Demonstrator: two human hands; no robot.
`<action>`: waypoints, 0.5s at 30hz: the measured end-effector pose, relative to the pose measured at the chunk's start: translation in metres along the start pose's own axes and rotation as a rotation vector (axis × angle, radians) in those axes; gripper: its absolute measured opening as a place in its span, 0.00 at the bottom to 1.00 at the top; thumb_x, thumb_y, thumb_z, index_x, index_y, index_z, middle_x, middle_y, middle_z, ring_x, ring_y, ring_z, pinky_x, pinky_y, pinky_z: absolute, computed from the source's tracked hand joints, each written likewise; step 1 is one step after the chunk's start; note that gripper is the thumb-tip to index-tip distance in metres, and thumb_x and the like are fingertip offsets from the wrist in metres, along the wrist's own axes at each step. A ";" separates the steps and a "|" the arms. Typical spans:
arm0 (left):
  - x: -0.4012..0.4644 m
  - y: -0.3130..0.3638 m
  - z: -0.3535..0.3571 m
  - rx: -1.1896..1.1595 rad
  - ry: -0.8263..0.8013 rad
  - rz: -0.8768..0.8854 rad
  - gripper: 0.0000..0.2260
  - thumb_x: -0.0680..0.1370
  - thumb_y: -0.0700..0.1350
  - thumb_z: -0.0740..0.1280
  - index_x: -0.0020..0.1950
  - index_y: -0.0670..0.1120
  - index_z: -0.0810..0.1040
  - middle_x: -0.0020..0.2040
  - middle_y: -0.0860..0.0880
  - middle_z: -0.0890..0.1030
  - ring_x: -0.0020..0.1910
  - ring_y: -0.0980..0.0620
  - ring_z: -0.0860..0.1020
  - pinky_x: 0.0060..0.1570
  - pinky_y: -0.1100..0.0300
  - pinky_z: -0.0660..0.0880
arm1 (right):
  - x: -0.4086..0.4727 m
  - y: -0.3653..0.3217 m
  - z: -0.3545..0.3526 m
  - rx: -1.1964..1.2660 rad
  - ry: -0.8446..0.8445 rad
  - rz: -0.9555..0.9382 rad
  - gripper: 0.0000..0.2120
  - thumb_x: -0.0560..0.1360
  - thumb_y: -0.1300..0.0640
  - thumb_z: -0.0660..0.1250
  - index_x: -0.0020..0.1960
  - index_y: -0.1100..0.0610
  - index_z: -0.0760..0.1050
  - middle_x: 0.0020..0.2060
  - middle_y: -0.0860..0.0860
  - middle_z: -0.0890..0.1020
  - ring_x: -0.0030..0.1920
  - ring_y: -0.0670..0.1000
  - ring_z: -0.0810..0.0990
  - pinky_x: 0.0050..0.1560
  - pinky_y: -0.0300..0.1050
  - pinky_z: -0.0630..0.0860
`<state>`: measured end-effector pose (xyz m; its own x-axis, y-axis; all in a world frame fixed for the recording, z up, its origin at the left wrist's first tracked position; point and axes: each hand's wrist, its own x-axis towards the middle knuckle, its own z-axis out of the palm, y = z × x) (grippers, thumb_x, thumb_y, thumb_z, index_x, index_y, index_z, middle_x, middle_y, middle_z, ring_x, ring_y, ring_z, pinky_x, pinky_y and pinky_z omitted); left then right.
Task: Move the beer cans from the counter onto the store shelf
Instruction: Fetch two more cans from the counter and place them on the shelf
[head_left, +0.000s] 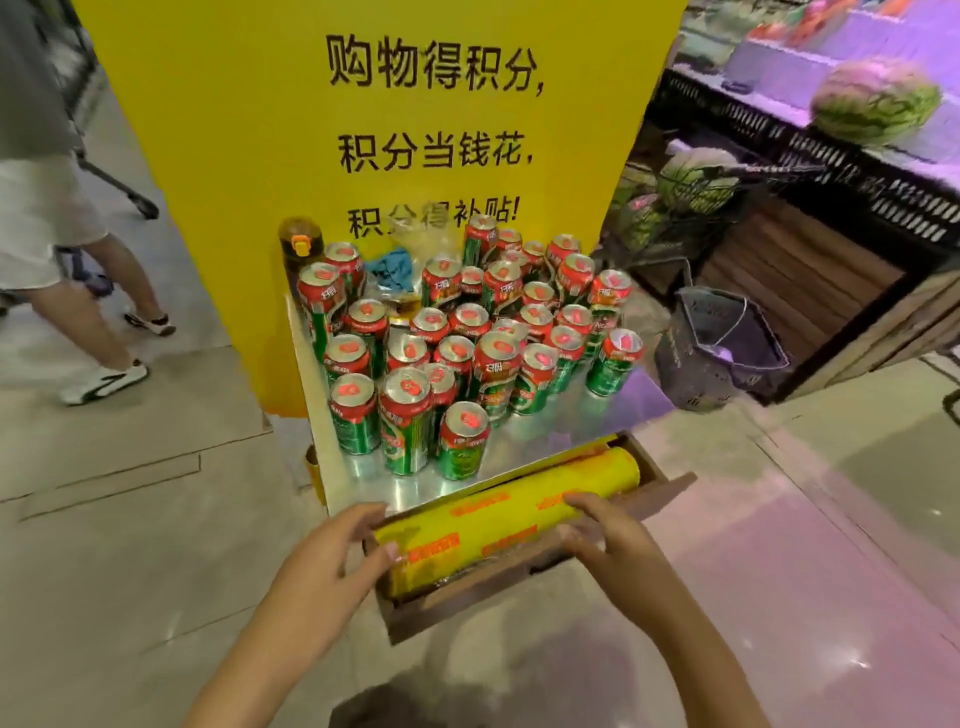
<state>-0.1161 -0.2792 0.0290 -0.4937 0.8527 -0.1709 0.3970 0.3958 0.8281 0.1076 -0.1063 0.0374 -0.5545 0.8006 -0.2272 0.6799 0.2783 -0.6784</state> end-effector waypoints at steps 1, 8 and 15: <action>0.000 -0.001 0.001 -0.016 0.022 -0.035 0.12 0.76 0.51 0.65 0.58 0.61 0.70 0.54 0.67 0.73 0.56 0.66 0.72 0.52 0.67 0.67 | 0.015 -0.001 -0.001 0.009 -0.012 -0.020 0.17 0.77 0.53 0.66 0.65 0.53 0.71 0.59 0.48 0.75 0.55 0.46 0.72 0.50 0.32 0.66; 0.031 -0.012 -0.008 -0.054 0.169 -0.212 0.14 0.74 0.46 0.69 0.54 0.62 0.70 0.55 0.58 0.78 0.59 0.55 0.75 0.54 0.60 0.70 | 0.111 -0.019 -0.008 0.033 -0.131 -0.118 0.24 0.76 0.52 0.67 0.70 0.52 0.66 0.68 0.50 0.72 0.68 0.49 0.69 0.65 0.43 0.66; 0.097 0.012 0.001 -0.094 0.221 -0.208 0.32 0.70 0.54 0.71 0.72 0.52 0.64 0.66 0.55 0.72 0.63 0.56 0.70 0.62 0.55 0.69 | 0.181 -0.029 -0.017 0.092 -0.028 -0.195 0.40 0.68 0.50 0.75 0.74 0.54 0.59 0.70 0.51 0.68 0.71 0.51 0.64 0.71 0.51 0.63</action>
<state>-0.1585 -0.1920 0.0216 -0.7172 0.6577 -0.2302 0.2017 0.5122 0.8348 -0.0044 0.0390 0.0279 -0.6851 0.7209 -0.1042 0.5125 0.3755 -0.7722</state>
